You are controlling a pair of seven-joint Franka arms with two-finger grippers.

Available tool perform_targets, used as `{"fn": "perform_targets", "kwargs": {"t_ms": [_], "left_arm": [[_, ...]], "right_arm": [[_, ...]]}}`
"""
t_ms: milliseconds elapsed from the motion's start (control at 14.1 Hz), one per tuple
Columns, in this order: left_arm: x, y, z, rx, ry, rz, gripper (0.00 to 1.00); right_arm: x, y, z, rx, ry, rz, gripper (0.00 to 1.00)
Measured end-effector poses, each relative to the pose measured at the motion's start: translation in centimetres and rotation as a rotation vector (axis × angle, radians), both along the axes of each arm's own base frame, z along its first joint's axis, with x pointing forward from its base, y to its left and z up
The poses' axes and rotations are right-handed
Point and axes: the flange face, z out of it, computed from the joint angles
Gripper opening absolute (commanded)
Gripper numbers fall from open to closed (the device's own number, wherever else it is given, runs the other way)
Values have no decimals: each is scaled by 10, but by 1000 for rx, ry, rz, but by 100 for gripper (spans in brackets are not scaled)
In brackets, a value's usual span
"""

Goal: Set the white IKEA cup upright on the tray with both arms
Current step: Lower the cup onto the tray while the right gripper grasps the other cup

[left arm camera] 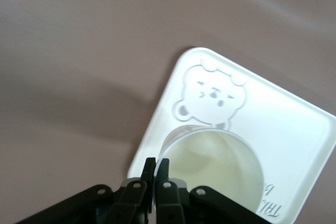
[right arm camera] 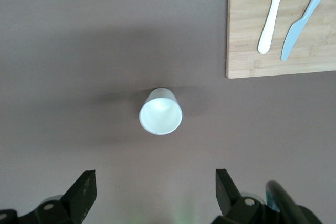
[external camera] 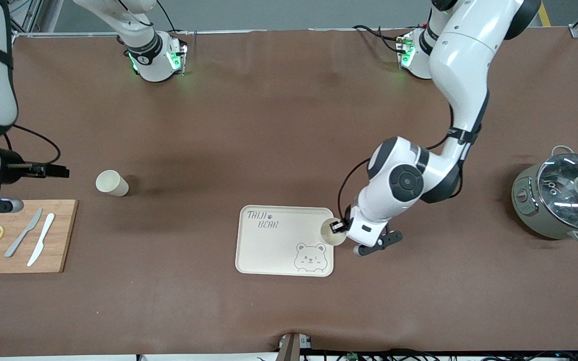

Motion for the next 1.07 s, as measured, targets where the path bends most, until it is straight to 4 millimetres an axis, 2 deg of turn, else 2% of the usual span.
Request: {"fn": "perform_targets", "kwargs": {"t_ms": [142, 284, 355, 426, 497, 639, 781, 852, 995, 1066], "left_arm": [[-4, -20, -22, 0, -43, 0, 0], [-13, -36, -44, 27, -57, -19, 0], [-16, -41, -51, 38, -56, -23, 25], [-19, -44, -55, 43, -53, -23, 67], [-19, -45, -56, 44, -53, -24, 100], [-18, -45, -52, 42, -59, -23, 100], [-15, -45, -45, 37, -70, -21, 100], [-13, -45, -39, 39, -73, -21, 100], [-10, -41, -21, 54, -75, -25, 100], [-8, -37, -7, 60, -81, -24, 100]], "right_arm": [[-8, -17, -42, 6, 5, -13, 100], [-17, -16, -80, 9, 6, -10, 100], [-23, -13, -96, 10, 6, -7, 100], [-28, -12, -112, 11, 3, -6, 100], [-35, -11, -128, 11, -1, -5, 95], [-47, -10, -155, 11, -10, -6, 82], [-55, -11, -170, 10, -29, -9, 75], [-60, -14, -177, 10, -34, -16, 68], [-70, -20, -192, 8, -53, -28, 42], [-76, -21, -199, 7, -63, -32, 24]]}}
